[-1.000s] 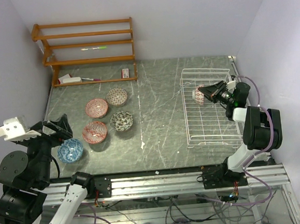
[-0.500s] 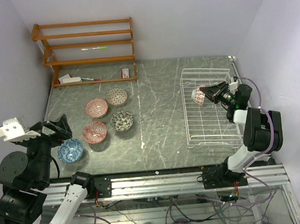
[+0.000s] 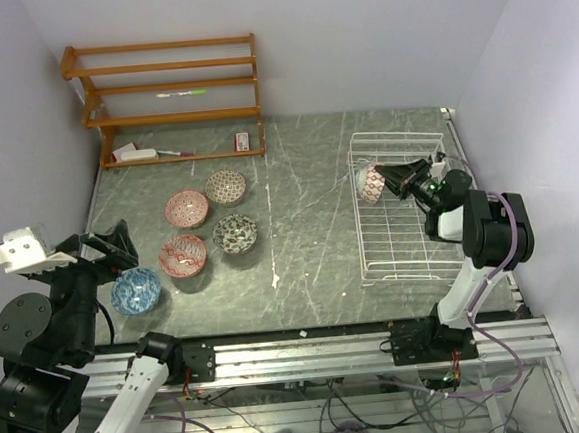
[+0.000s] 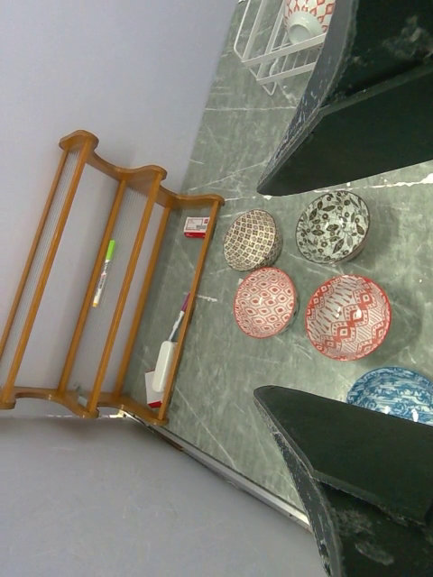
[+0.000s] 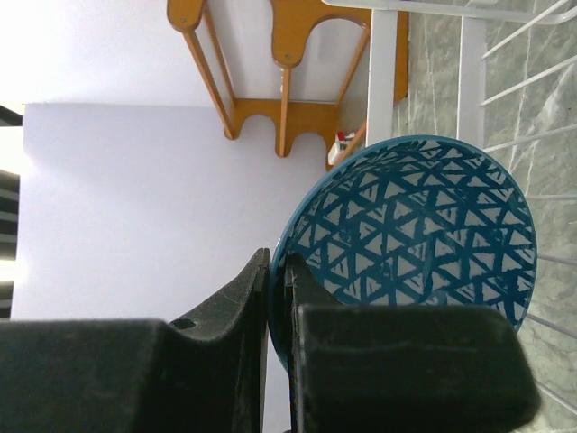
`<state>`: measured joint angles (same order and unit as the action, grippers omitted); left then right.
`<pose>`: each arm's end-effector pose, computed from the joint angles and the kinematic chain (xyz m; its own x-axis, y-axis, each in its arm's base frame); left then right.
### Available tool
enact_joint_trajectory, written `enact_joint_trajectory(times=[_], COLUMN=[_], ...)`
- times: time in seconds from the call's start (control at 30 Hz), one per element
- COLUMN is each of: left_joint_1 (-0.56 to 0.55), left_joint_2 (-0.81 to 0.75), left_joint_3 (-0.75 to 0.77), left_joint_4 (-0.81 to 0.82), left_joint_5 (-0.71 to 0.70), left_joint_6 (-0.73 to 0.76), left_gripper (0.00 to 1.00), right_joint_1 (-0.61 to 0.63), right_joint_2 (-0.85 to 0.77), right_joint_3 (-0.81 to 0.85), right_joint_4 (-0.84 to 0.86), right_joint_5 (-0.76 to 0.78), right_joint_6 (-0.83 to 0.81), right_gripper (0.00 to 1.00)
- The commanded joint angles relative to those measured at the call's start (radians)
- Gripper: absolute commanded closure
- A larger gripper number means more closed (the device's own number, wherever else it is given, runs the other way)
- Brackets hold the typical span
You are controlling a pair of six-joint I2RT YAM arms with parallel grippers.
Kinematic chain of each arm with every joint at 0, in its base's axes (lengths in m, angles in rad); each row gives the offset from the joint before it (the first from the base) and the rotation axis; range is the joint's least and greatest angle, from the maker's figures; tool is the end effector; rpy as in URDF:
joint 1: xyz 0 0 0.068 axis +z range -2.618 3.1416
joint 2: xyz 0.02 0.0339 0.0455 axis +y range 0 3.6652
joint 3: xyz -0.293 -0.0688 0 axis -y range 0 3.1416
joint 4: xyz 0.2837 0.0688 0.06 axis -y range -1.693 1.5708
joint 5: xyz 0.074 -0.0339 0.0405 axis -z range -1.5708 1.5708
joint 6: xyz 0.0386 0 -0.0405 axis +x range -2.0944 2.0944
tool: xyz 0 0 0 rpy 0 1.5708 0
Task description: Load the bowls into the dish rack
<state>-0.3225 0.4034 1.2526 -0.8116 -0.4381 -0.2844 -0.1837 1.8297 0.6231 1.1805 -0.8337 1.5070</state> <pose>0.0069 0.0150 0.4852 0.0665 -0.2901 -0.9547 -0.1004 0.9500 -0.2957 0.3513 -0.0362 0.1504 -0.6053 0.7947 -0.0444 -0.0130 0.0460 0.9989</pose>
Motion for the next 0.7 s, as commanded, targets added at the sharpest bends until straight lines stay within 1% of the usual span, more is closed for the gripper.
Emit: enact_joint_trajectory(times=[0.0,0.1,0.2,0.37,0.6,0.67], left_joint_1=[-0.001,-0.001,-0.001,-0.001,0.0,-0.001], left_joint_2=[0.015,0.017,0.016,0.008,0.003,0.002], left_joint_3=[0.019,0.018,0.016,0.002,-0.018,-0.018], left_joint_4=[0.026,0.025,0.02,0.027,0.032,0.032], left_joint_5=[-0.005,-0.005,-0.012,-0.014,-0.009,-0.011], left_joint_6=[0.019,0.021,0.022,0.02,0.015,0.017], left_gripper=[0.02,0.02,0.02,0.02,0.02,0.02], right_joint_1=[-0.008,-0.029,-0.061,-0.091,-0.098,-0.1], right_joint_2=[0.109,0.14,0.126,0.044,-0.059,-0.075], right_joint_3=[-0.063,-0.088,-0.104,-0.088,-0.041,-0.029], right_joint_4=[0.014,0.009,-0.041,-0.224,-0.458,-0.512], right_joint_5=[0.015,0.029,0.049,0.084,0.156,0.176], right_joint_6=[0.032,0.011,-0.029,-0.142,-0.292,-0.33], right_gripper=[1.0,1.0,0.98,0.93,0.88,0.86])
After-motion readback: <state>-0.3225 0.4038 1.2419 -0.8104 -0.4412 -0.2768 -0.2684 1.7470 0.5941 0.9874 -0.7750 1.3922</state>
